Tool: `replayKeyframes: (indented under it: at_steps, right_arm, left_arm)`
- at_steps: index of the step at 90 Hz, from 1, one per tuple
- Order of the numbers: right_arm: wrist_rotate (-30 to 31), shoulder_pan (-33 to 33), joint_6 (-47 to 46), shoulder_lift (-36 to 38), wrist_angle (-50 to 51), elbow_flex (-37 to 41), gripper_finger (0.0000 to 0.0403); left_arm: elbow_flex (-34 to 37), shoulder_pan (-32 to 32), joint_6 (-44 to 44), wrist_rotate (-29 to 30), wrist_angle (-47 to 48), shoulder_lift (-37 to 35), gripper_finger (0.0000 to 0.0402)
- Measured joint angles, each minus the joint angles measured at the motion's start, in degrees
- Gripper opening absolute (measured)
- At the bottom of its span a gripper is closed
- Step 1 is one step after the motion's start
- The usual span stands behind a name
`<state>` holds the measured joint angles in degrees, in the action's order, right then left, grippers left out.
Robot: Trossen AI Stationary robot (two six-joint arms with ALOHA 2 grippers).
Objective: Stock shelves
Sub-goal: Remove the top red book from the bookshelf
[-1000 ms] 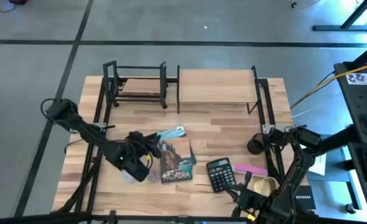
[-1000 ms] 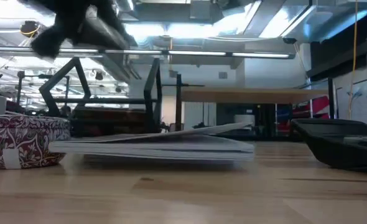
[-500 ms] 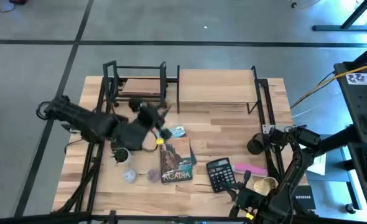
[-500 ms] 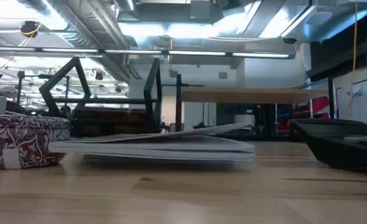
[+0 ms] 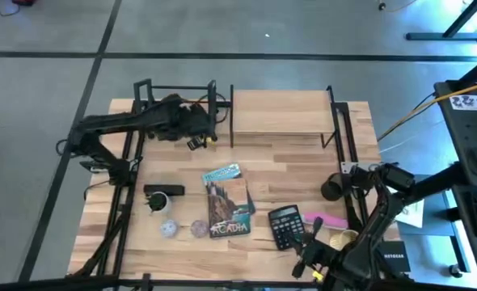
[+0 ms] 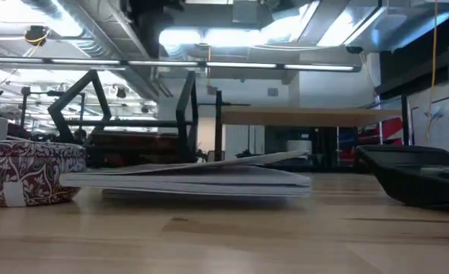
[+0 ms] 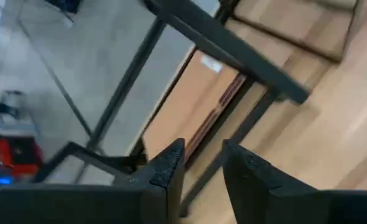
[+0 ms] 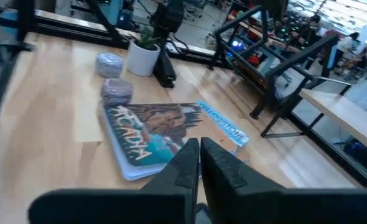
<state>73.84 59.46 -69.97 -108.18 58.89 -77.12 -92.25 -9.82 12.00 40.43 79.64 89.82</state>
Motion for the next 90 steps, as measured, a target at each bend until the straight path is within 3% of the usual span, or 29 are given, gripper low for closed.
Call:
replayKeyframes:
  at_steps: [24, 32, 41, 60, 90]
  right_arm:
    - [-2.74, -5.29, -0.54, 2.00, 8.80, 0.00, 0.0001]
    - [-2.92, -5.64, -3.52, 3.63, 12.37, 0.00, 0.0001]
    - [-2.65, -6.29, -7.42, 5.30, 16.24, 0.00, 0.0001]
    - [-2.31, -8.37, -12.07, 8.10, 22.69, 0.00, 0.0001]
    - [-1.63, -11.30, -16.00, 11.11, 29.71, 0.02, 0.0001]
  left_arm:
    - [0.00, -8.40, -15.86, -4.64, -1.01, 6.82, 0.0186]
    - [0.00, -11.28, -20.44, -9.09, -1.05, 8.70, 0.0201]
    - [0.00, -14.12, -25.71, -14.10, -1.13, 9.99, 0.0205]
    - [2.56, -18.40, -35.29, -16.97, -5.58, 10.69, 0.0205]
    - [11.99, -21.89, -44.81, -15.01, -18.43, 10.30, 0.0205]
